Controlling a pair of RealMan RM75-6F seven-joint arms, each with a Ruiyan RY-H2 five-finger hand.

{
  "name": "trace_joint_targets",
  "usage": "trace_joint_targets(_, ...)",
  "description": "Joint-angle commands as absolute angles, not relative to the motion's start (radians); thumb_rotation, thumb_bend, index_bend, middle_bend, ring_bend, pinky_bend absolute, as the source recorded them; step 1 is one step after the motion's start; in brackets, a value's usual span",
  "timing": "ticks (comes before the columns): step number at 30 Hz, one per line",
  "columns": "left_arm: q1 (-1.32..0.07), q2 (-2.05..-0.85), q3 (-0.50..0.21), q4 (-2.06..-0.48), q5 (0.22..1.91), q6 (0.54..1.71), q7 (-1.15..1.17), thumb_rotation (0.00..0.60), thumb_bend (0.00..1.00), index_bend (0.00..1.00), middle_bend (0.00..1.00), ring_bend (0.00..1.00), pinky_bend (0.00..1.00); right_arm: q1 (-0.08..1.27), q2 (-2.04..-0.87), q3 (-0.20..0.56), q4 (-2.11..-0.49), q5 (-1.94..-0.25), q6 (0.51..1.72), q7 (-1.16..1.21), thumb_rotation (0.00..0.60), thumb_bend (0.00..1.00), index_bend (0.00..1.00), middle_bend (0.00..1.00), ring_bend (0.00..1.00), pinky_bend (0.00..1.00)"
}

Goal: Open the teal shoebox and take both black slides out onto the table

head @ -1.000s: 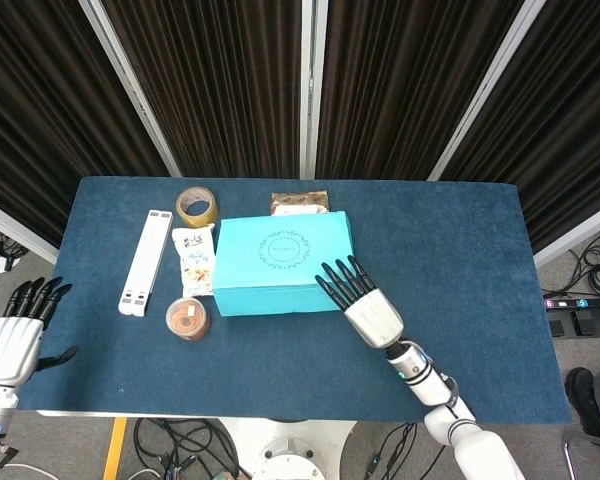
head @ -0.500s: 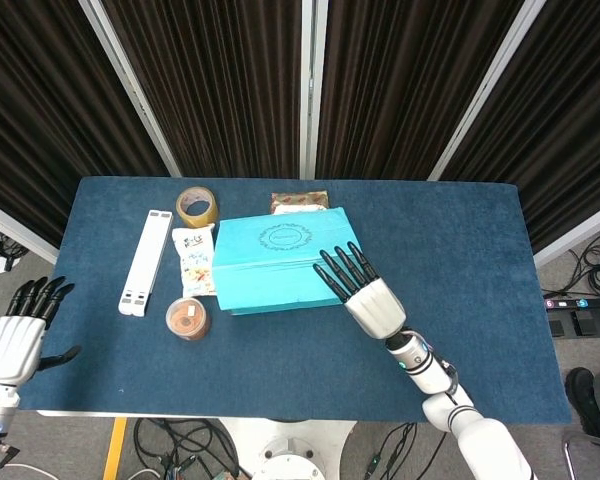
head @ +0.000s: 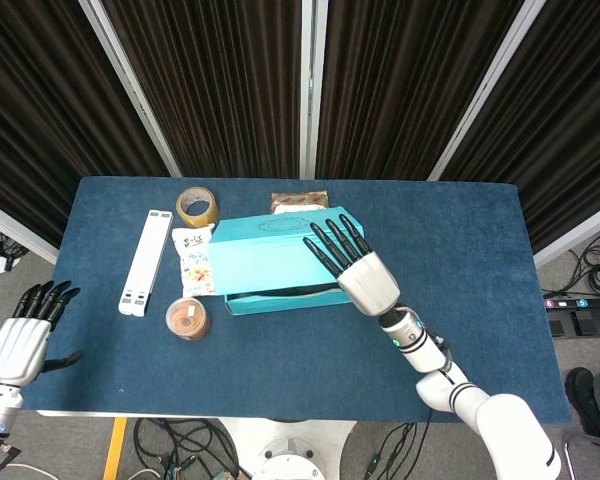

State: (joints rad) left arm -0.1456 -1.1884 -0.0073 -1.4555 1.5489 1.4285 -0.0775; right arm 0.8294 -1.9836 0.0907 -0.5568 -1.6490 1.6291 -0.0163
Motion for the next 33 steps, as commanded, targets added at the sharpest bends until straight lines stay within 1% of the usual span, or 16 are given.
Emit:
trace_joint_targets(1,-0.147,-1.19,-0.005,-1.452,1.548,1.424,-0.08,0.6,0.12,0.11,0.06,0.0,0.06,0.898,-1.855,0.148,-0.773,-1.604,1.484,-0.1,0.6,0.02,0.0,0.0,0.0,0.0)
trace_joint_targets(3,-0.147,-1.19,-0.003,-1.45,1.549,1.422,-0.08,0.6,0.12,0.11,0.06,0.0,0.06,0.921,-1.795,0.181,-0.881,-1.57,1.409,-0.138,0.6,0.02,0.0,0.0,0.0,0.0)
trace_joint_targets(7,-0.149,-1.188,-0.002,-1.449,1.544,1.414,-0.081,0.6,0.12,0.11,0.06,0.0,0.06,0.966,-1.694,0.252,-1.045,-1.494,1.271,-0.218,0.6,0.02,0.0,0.0,0.0,0.0)
trace_joint_targets(10,-0.15,-1.188,-0.002,-1.447,1.537,1.407,-0.081,0.6,0.12,0.11,0.06,0.0,0.06,1.002,-1.64,0.302,-1.122,-1.444,1.193,-0.283,0.6,0.02,0.0,0.0,0.0,0.0)
trace_joint_targets(13,-0.153,-1.189,-0.002,-1.446,1.532,1.399,-0.08,0.6,0.12,0.11,0.06,0.0,0.06,1.034,-1.619,0.353,-1.158,-1.379,1.125,-0.323,0.6,0.02,0.0,0.0,0.0,0.0)
trace_joint_targets(16,-0.155,-1.189,-0.004,-1.446,1.529,1.395,-0.079,0.6,0.12,0.11,0.06,0.0,0.06,1.072,-1.624,0.401,-1.154,-1.31,1.069,-0.356,0.6,0.02,0.0,0.0,0.0,0.0)
trace_joint_targets(19,-0.155,-1.188,-0.005,-1.448,1.525,1.394,-0.076,0.6,0.12,0.11,0.06,0.0,0.06,1.112,-1.643,0.433,-1.122,-1.26,1.029,-0.384,0.6,0.02,0.0,0.0,0.0,0.0)
trace_joint_targets(26,-0.155,-1.185,-0.007,-1.445,1.515,1.388,-0.08,0.6,0.12,0.11,0.06,0.0,0.06,1.18,-1.709,0.494,-1.045,-1.179,1.016,-0.404,0.6,0.05,0.0,0.0,0.0,0.0)
trace_joint_targets(30,-0.154,-1.186,-0.008,-1.44,1.509,1.387,-0.085,0.6,0.12,0.11,0.06,0.0,0.06,1.224,-1.744,0.505,-0.984,-1.166,1.01,-0.408,0.6,0.07,0.0,0.0,0.0,0.0)
trace_joint_targets(33,-0.155,-1.188,-0.008,-1.433,1.504,1.381,-0.092,0.6,0.12,0.11,0.06,0.0,0.06,1.25,-1.77,0.51,-0.932,-1.172,1.028,-0.4,0.6,0.07,0.0,0.0,0.0,0.0)
